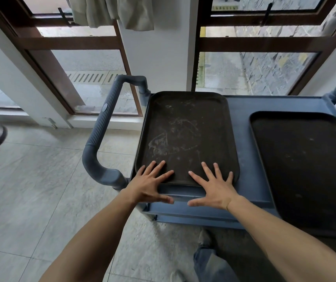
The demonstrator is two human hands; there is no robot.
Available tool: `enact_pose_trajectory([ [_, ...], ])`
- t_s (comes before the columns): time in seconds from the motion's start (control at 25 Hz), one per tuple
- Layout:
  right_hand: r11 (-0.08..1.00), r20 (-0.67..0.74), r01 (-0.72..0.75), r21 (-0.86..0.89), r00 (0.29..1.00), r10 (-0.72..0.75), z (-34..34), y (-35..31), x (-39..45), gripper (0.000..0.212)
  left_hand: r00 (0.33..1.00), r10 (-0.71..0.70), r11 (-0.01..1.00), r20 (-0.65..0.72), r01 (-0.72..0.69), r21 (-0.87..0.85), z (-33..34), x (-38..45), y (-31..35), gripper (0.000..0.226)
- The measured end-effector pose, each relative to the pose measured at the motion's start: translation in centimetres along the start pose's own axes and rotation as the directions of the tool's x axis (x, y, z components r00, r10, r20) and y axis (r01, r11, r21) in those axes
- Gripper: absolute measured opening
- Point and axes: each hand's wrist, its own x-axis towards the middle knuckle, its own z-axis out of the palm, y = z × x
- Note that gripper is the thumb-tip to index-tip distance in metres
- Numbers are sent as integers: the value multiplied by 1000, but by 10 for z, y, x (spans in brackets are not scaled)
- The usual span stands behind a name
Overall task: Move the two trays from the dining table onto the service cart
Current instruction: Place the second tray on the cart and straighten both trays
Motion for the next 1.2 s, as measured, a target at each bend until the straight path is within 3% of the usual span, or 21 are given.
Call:
enact_pose_trajectory([
  [0.12, 999, -30, -4, -51, 1000, 3, 5, -2, -1, 105, 998, -5, 994, -65, 12, 108, 10, -4, 2, 108],
  [0.56, 1000, -48, -3, -24, 999, 1, 8, -6, -3, 89, 991, -52, 991, -121, 66, 115, 16, -11, 8, 90],
  [0.88, 997, -200, -61, -40, 978, 52, 30, -22, -18, 64, 985, -85, 988, -147, 103, 114, 24, -27, 24, 64],
  [1.08, 995, -178, -65, -69, 983, 52, 27, -24, -24, 68, 970, -117, 988, -213, 135, 71, 32, -37, 28, 69],
  [1.2, 998, -97, -44, -48, 994, 39, 24, -23, -30, 89, 962, -147, 988, -229, 154, 14, 41, -50, 29, 86],
])
